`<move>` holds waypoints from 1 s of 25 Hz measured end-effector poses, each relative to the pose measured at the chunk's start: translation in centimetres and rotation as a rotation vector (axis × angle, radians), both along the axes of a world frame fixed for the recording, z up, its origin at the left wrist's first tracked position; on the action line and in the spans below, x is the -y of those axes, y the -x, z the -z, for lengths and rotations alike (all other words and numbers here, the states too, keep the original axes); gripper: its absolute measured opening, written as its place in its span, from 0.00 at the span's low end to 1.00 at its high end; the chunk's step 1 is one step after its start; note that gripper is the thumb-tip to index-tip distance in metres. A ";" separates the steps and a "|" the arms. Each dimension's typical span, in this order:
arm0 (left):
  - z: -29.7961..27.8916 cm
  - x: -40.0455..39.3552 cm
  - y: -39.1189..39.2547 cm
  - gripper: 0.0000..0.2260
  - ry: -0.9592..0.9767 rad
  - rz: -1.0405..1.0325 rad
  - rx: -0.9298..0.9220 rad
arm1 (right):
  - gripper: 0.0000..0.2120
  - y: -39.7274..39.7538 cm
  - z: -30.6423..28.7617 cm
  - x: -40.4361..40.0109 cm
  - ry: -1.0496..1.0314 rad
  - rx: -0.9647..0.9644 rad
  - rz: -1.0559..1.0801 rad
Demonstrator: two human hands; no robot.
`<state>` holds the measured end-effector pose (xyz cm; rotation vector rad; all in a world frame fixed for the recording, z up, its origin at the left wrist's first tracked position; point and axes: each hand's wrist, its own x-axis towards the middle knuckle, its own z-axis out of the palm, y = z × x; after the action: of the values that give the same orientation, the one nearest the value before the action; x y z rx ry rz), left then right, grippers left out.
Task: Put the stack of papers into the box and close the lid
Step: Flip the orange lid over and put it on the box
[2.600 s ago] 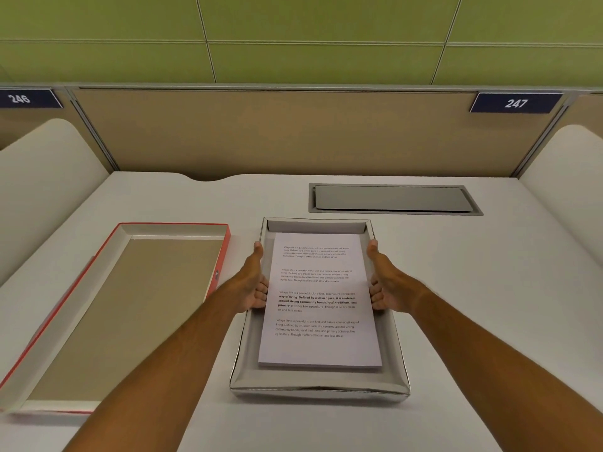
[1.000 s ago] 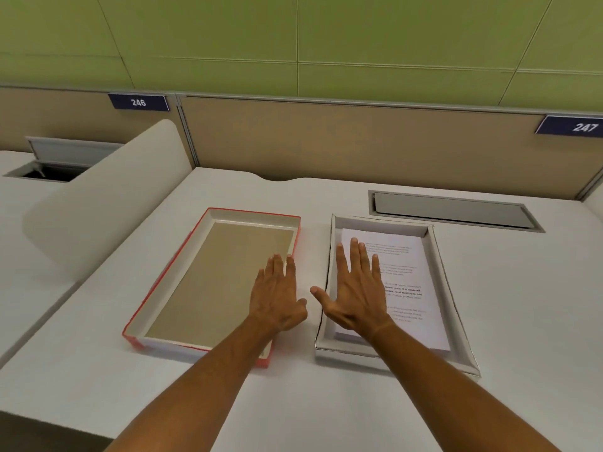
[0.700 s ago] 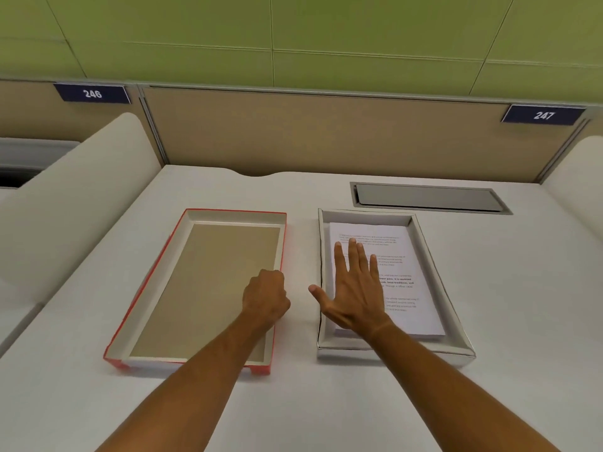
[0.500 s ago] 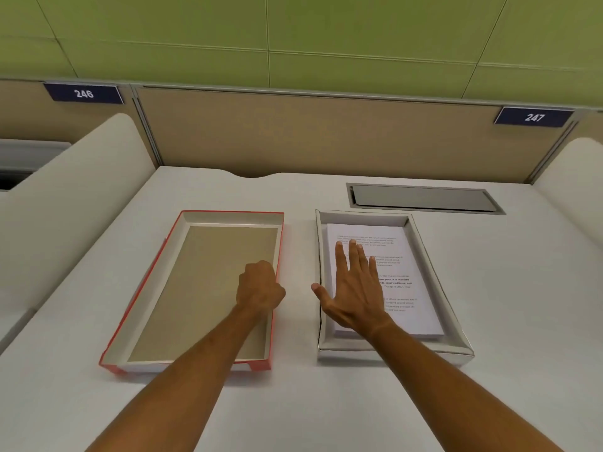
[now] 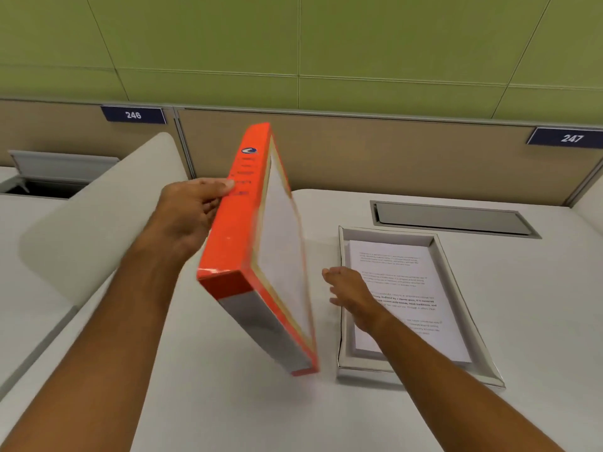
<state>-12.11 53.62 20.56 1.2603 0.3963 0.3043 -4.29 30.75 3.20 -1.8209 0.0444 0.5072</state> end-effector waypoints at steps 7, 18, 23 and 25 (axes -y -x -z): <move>1.2 -3.0 3.3 0.28 0.267 0.302 -0.109 | 0.18 -0.2 0.4 1.5 -0.533 -0.329 0.075; 9.7 1.5 -2.2 0.13 -0.027 0.214 -0.249 | 0.23 -2.0 1.0 13.3 -0.488 -0.215 0.321; 13.3 7.7 -5.1 0.14 -0.074 0.285 -0.348 | 0.09 -2.1 -0.6 18.9 -0.333 -0.066 0.436; 14.5 9.7 -6.1 0.14 -0.074 0.298 -0.375 | 0.07 -2.1 -0.7 21.0 -0.283 -0.037 0.468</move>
<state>-5.96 43.93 6.01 1.4309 0.5108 -0.1763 -2.20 9.72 3.86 -1.4607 0.3955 0.2009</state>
